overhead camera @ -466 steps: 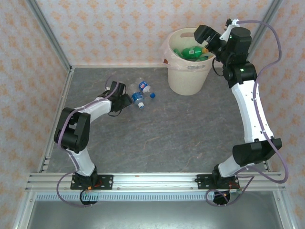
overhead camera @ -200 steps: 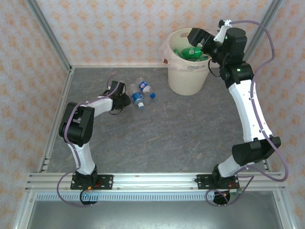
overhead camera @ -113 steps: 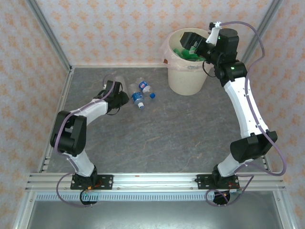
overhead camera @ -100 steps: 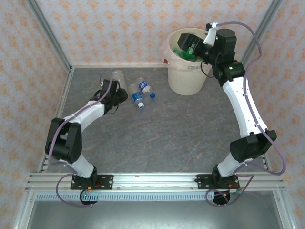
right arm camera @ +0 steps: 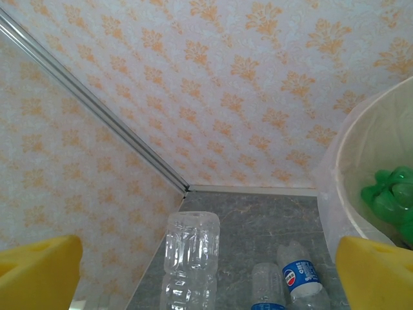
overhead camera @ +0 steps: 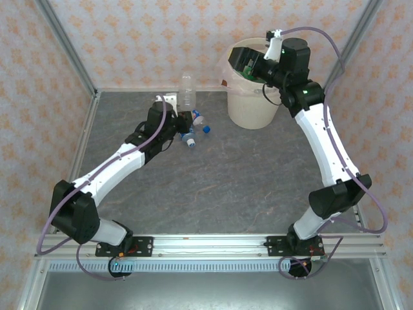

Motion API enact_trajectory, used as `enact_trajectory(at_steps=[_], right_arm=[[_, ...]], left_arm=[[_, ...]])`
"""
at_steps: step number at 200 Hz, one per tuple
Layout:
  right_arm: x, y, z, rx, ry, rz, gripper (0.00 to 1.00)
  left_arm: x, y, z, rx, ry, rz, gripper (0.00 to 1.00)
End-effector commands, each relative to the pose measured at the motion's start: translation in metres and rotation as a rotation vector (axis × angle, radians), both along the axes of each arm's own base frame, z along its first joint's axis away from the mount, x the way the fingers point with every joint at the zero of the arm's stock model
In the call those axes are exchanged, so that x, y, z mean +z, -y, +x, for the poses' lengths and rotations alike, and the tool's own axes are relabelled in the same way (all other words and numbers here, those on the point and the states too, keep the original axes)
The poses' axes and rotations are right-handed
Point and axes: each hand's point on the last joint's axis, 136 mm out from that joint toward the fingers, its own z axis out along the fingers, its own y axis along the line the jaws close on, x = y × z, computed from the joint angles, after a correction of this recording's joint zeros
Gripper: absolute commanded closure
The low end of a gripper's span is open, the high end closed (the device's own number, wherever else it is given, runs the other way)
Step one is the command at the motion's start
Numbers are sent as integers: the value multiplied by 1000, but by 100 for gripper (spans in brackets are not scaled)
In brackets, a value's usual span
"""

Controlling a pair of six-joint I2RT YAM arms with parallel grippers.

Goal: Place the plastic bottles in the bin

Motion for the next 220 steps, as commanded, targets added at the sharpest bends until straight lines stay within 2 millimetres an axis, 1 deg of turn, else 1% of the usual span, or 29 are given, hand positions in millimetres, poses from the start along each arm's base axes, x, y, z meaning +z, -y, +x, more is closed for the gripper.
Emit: enact_trajectory(at_steps=[1, 19, 43, 74, 102, 130, 164, 220], right_arm=[[13, -14, -7, 95, 50, 18, 0], [8, -20, -7, 124, 25, 29, 0], [-1, -30, -8, 169, 0, 28, 0], [-10, -49, -13, 269, -42, 43, 8], [-16, -59, -11, 312, -72, 46, 12], [-14, -67, -15, 364, -72, 61, 12], [-17, -74, -17, 390, -77, 51, 12], [-19, -78, -21, 418, -78, 46, 20]], left_arm=[[44, 1, -3, -4, 118, 34, 82], [57, 10, -6, -23, 144, 42, 82], [68, 21, -8, -50, 166, 55, 82], [82, 37, -12, -86, 195, 67, 82], [90, 50, -15, -118, 211, 78, 83], [90, 60, -15, -147, 206, 85, 83], [90, 72, -18, -179, 207, 96, 83], [89, 83, -19, -207, 206, 120, 84]])
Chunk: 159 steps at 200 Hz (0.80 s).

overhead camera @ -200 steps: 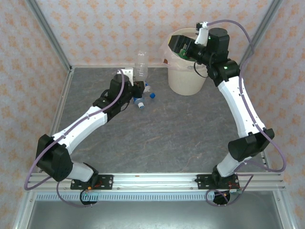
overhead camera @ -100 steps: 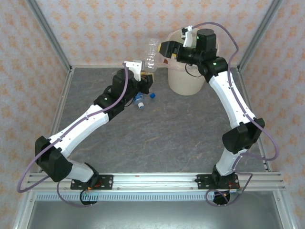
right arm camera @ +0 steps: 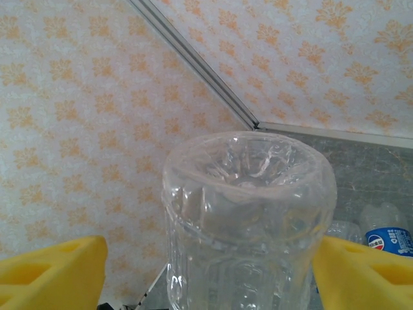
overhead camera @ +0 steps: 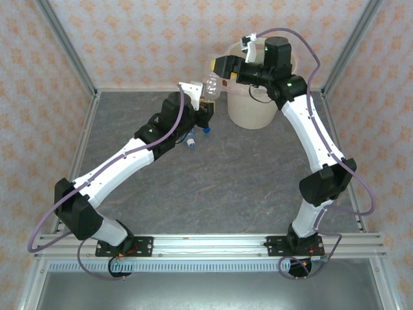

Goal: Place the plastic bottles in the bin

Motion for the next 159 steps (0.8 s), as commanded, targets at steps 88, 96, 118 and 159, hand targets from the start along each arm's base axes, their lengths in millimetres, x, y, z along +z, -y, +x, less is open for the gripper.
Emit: enact_trajectory(at_steps=[88, 96, 118, 159], right_arm=[[-8, -5, 7, -20, -43, -15, 12], [-8, -4, 8, -30, -45, -14, 12], [-8, -2, 12, -54, -45, -14, 11], [-7, -3, 17, -64, -54, -4, 13]], left_arm=[[16, 12, -9, -33, 51, 39, 85], [16, 11, -9, -28, 53, 39, 85], [16, 7, -12, -20, 58, 39, 85], [16, 4, -13, -9, 59, 39, 86]])
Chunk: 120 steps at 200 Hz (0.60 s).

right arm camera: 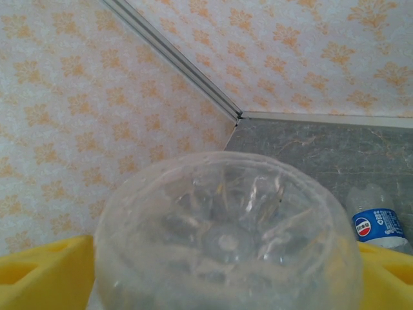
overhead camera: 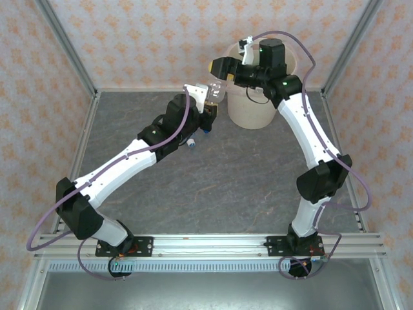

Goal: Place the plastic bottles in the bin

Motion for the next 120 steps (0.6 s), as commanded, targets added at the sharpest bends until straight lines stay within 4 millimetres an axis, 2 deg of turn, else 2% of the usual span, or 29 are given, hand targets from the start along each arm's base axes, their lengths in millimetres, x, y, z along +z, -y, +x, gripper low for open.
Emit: enact_trajectory(at_steps=[1, 51, 89, 106, 120], right_arm=[[15, -2, 2, -11, 26, 19, 13], [26, -4, -2, 16, 44, 35, 24], [24, -4, -3, 19, 39, 30, 39], [23, -4, -3, 19, 37, 30, 40], [26, -3, -3, 14, 45, 31, 41]], left_arm=[[20, -5, -6, -5, 55, -16, 86], [19, -4, -5, -1, 52, -12, 85], [19, -4, -2, 6, 47, -9, 82], [20, -4, -2, 7, 48, -10, 81], [21, -4, -2, 11, 51, -10, 76]])
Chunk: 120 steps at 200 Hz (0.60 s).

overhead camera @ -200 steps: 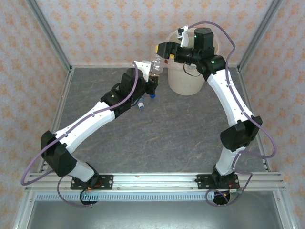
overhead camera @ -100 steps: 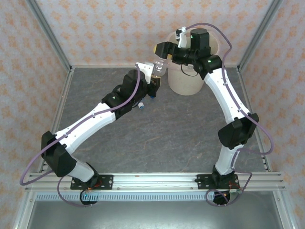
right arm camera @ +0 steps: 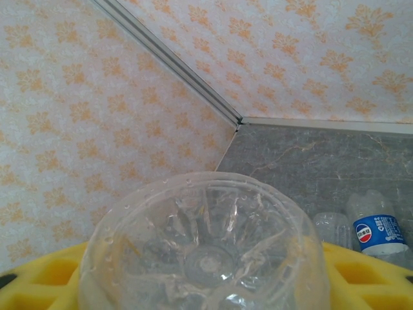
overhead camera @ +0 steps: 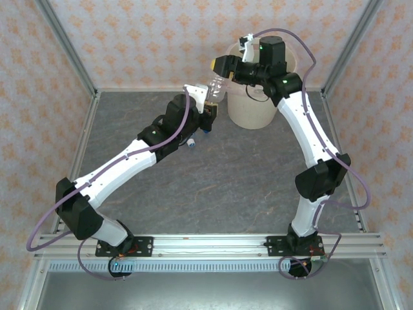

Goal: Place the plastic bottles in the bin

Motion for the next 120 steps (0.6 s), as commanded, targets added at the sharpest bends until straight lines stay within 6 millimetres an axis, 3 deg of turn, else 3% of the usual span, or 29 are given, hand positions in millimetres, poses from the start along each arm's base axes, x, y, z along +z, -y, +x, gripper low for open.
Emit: enact_trajectory(at_steps=[1, 40, 68, 120], right_arm=[[17, -3, -5, 22, 39, 22, 41], [23, 10, 3, -10, 43, 41, 43], [30, 28, 13, -59, 50, 62, 44], [43, 93, 43, -253, 60, 111, 44]], left_arm=[[21, -3, -2, 8, 48, -9, 75], [25, -9, -1, 39, 53, -18, 47], [32, -16, 0, 80, 69, -38, 2], [34, -23, 0, 121, 64, -73, 1]])
